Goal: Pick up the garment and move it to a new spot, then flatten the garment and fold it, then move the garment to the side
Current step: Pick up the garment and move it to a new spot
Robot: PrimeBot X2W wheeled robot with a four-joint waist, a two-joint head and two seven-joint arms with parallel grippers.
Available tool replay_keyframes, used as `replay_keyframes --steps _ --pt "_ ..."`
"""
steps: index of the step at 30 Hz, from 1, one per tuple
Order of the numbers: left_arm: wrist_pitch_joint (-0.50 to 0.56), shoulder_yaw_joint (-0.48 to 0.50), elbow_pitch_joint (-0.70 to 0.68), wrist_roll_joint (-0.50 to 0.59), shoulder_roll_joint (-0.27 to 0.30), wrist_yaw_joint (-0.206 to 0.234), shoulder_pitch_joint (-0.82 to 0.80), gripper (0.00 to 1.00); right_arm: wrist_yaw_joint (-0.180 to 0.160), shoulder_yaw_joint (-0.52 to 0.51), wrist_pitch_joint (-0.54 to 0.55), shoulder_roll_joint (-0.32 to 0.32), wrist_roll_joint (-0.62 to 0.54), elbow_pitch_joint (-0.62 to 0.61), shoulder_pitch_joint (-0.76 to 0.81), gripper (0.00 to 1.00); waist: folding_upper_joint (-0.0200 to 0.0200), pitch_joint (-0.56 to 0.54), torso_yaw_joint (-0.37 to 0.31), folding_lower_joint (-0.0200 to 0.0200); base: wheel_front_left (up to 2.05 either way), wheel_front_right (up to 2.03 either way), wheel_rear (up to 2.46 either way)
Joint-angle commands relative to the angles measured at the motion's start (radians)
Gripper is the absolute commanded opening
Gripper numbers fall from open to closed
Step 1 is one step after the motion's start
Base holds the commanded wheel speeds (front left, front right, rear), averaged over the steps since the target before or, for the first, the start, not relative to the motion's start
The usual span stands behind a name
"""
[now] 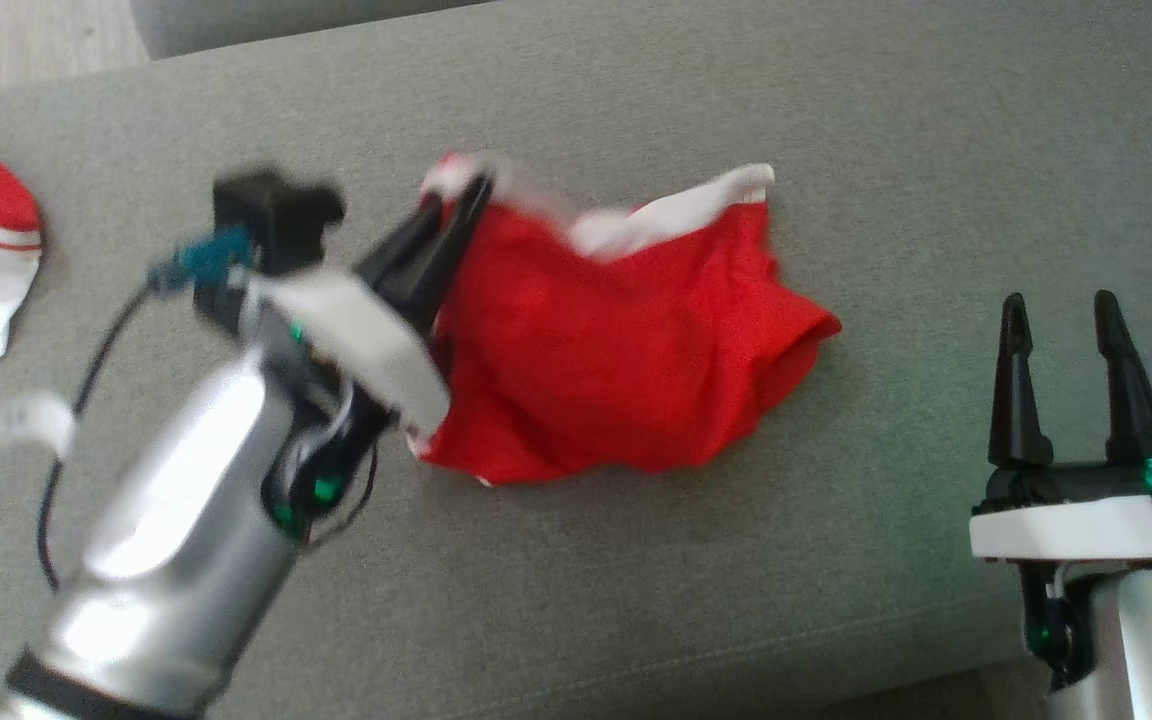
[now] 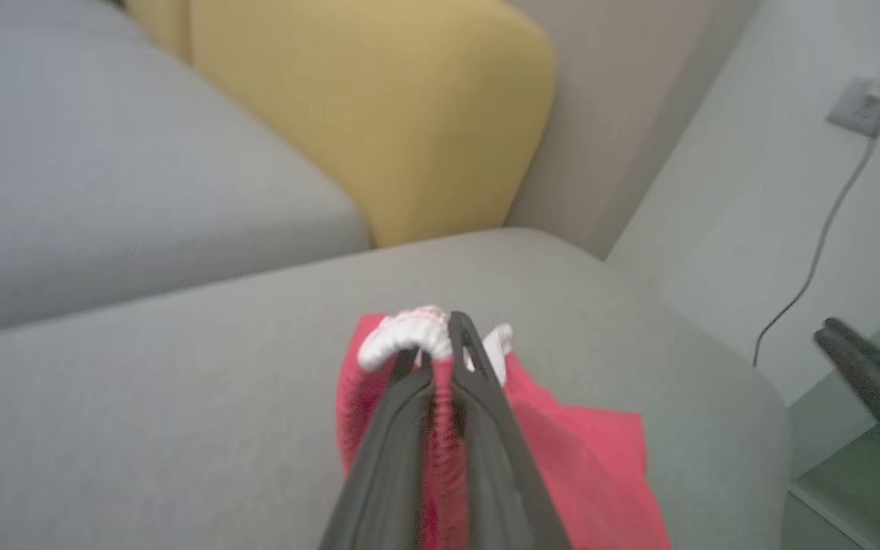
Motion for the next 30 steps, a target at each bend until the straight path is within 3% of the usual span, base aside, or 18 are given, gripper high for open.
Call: replay_keyframes --steps 1,8,16,19,21,22,30 --pt "-0.019 0.055 -0.019 -0.007 0.036 0.011 -0.023 0.00 0.008 0.022 -0.009 -0.006 0.004 -0.036 -0.012 1.00 0.0000 0.004 0.011 0.0001 0.00 0.00 0.00" --pt "-0.106 0.082 0.115 -0.045 0.027 0.053 0.124 0.00 0.008 0.033 -0.009 -0.006 -0.006 -0.034 -0.018 1.00 0.0000 0.011 0.059 0.0001 0.00 0.00 0.00" --pt "-0.166 0.080 0.229 -0.065 -0.030 0.049 0.154 0.00 0.008 0.053 -0.009 -0.006 -0.014 -0.033 -0.029 1.00 0.0000 0.034 0.088 0.0001 0.00 0.00 0.00" --pt "-0.189 0.080 0.265 -0.067 -0.048 0.045 0.157 0.19 0.008 0.059 -0.009 -0.006 -0.016 -0.027 -0.030 1.00 0.0000 0.035 0.092 0.0001 0.00 0.00 0.00" --pt "-0.204 0.081 0.290 -0.065 -0.058 0.043 0.160 0.56 0.008 0.062 -0.009 -0.006 -0.017 -0.023 -0.030 1.00 0.0000 0.029 0.094 0.0001 0.00 0.00 0.00" --pt "-0.211 0.080 0.301 -0.064 -0.062 0.040 0.162 1.00 0.008 0.063 -0.009 -0.006 -0.018 -0.020 -0.030 1.00 0.0000 0.024 0.094 0.0001 0.00 0.00 0.00" --pt "-0.255 0.089 0.319 0.009 -0.070 0.053 0.197 1.00 0.008 0.070 -0.009 -0.006 -0.025 -0.001 -0.012 1.00 0.0000 -0.038 0.100 0.0001 0.00 0.00 0.00"
